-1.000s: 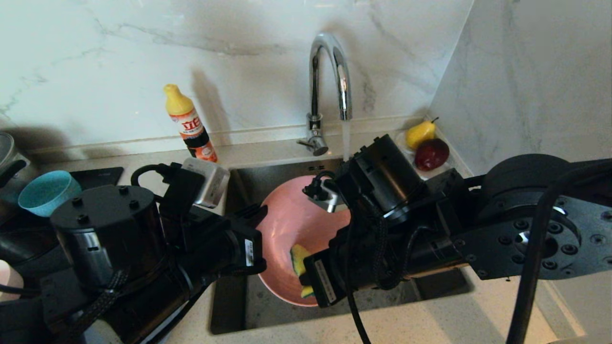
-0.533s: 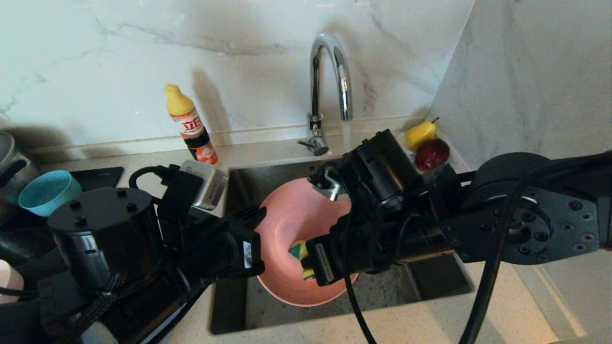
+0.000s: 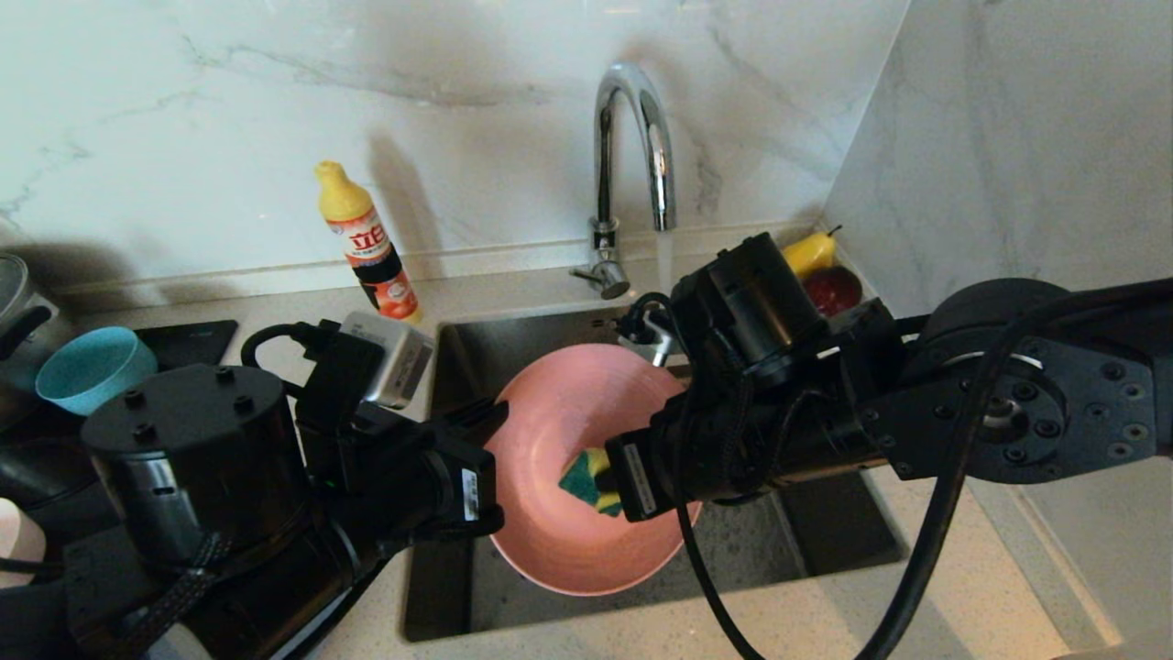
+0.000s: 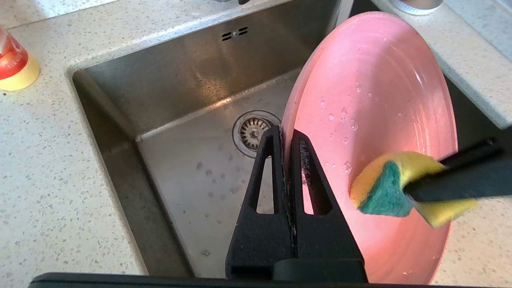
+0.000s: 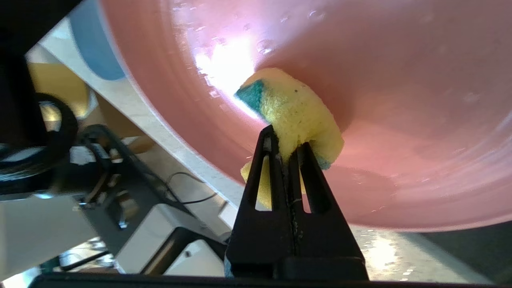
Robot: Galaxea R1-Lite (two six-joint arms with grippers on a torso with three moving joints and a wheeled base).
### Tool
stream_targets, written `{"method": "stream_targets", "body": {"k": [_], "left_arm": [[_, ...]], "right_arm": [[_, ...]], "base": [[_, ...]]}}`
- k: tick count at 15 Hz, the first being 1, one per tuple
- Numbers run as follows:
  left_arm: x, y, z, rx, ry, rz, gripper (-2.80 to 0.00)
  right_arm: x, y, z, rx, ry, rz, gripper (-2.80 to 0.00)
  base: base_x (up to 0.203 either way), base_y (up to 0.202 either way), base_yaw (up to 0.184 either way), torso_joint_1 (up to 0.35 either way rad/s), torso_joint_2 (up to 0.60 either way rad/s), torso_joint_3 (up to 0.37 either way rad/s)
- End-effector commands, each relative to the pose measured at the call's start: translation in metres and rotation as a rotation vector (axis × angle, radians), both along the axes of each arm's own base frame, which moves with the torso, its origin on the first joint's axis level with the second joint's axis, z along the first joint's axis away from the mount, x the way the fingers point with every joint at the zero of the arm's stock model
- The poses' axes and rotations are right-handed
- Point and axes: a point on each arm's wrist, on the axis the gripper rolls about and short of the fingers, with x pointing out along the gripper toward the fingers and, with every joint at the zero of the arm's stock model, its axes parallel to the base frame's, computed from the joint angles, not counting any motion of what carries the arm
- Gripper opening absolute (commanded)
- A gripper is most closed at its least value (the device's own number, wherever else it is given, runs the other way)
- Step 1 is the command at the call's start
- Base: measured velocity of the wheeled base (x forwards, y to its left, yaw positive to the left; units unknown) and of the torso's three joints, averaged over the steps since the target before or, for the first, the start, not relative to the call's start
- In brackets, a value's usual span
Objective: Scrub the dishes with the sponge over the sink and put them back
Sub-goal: Wipe the plate
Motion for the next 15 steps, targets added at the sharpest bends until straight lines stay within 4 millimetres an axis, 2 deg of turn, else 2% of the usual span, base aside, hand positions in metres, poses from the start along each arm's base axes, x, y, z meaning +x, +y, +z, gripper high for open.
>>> {"method": "stream_targets", "body": {"k": [1, 5, 10, 15], "left_arm": [[-0.001, 0.001, 0.002, -0.007, -0.007, -0.004, -2.8], [-0.002, -0.001, 0.0, -0.004, -0.002, -0.01, -2.8], [-0.002, -0.001, 0.0, -0.004, -0.002, -0.016, -2.8], [-0.002, 0.0, 0.001, -0.007, -0.006, -0.013, -2.8]], "right_arm": [[0.001, -0.001, 0.0, -0.013, -0.015, -0.011, -2.8], [0.002, 0.002, 0.013, 0.019, -0.063, -0.01, -2.8], [0.0, 0.006, 0.016, 0.02, -0.089, 0.018, -2.8], [-0.002, 0.016, 0.0, -0.016, -0.048, 0.04, -2.8]], "base": [[0.0, 0.0, 0.0, 0.0, 0.0, 0.0], [0.0, 0.0, 0.0, 0.0, 0.0, 0.0], [0.0, 0.0, 0.0, 0.0, 0.0, 0.0], [0.0, 0.0, 0.0, 0.0, 0.0, 0.0]]}}
